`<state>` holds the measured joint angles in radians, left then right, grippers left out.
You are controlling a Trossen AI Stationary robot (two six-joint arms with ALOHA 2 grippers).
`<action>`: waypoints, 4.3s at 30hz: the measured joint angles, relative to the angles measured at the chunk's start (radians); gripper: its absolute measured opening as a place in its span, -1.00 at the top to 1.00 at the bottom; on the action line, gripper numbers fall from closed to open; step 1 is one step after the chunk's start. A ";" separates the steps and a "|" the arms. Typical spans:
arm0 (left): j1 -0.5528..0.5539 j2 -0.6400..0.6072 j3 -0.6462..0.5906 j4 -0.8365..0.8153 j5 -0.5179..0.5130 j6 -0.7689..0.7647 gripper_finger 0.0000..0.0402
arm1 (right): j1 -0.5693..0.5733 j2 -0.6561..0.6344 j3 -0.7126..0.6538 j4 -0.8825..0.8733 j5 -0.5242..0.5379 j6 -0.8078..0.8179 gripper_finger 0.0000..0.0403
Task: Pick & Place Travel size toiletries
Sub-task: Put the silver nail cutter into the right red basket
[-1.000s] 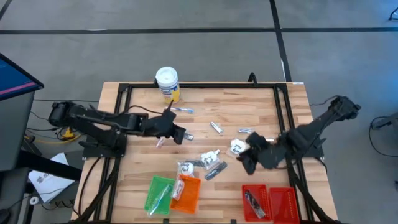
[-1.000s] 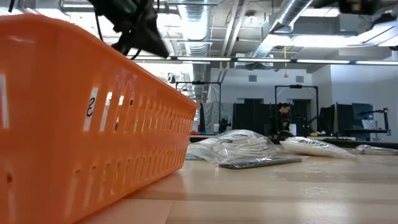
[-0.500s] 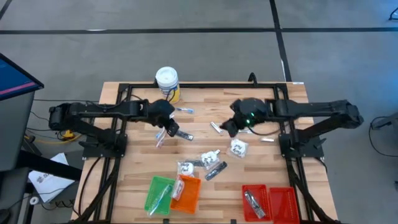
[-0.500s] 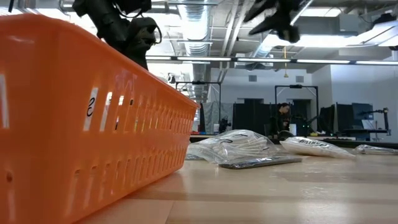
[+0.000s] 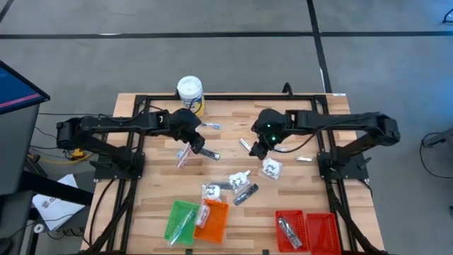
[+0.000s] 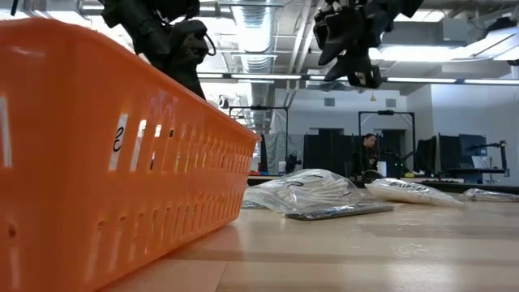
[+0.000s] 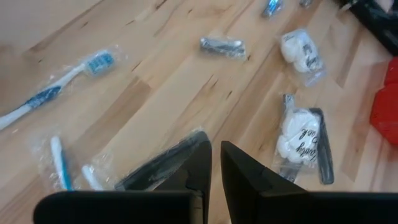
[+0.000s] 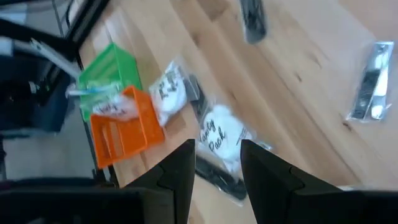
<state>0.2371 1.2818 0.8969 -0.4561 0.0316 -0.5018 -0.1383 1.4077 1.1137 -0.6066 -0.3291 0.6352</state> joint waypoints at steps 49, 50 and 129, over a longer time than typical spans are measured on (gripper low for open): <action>-0.019 0.178 -0.001 0.369 0.153 -0.007 0.86 | -0.047 0.021 -0.363 -0.232 0.409 -0.926 -0.30; -0.019 0.177 -0.001 0.384 0.153 -0.013 0.86 | -0.048 0.021 -0.368 -0.219 0.409 -0.926 -0.30; -0.003 0.176 -0.001 0.480 0.187 -0.053 0.86 | -0.049 -0.063 -0.162 -0.432 0.244 -0.313 1.00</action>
<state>0.2336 1.4582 0.8963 0.0242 0.2184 -0.5552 -0.1869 1.3444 0.9515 -1.0387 -0.0849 0.3218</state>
